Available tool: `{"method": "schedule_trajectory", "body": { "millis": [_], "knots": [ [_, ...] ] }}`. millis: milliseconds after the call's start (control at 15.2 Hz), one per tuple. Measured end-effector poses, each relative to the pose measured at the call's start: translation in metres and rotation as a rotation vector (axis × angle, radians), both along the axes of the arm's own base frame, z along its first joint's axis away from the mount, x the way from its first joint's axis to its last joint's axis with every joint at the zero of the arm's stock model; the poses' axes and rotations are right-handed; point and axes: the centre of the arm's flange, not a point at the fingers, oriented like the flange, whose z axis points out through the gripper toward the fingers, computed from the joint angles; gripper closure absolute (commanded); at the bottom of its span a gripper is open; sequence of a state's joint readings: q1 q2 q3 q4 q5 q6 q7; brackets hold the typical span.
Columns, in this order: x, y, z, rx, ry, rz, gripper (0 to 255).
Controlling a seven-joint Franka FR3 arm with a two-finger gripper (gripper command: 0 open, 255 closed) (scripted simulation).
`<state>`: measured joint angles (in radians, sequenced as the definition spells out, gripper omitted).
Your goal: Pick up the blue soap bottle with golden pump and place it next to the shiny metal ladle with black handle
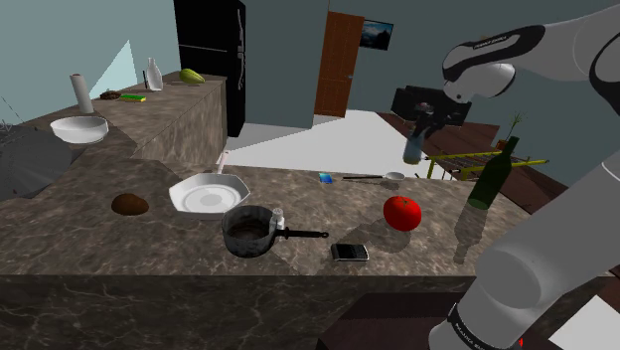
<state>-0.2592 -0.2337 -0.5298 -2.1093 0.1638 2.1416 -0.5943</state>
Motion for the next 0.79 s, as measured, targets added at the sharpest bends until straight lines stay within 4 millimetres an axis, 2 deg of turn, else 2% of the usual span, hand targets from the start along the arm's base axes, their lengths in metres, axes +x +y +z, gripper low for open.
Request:
{"method": "schedule_trajectory", "body": {
  "millis": [792],
  "knots": [
    [0.000, 0.000, -0.063, 0.000, 0.000, 0.000, 255]
  ]
}}
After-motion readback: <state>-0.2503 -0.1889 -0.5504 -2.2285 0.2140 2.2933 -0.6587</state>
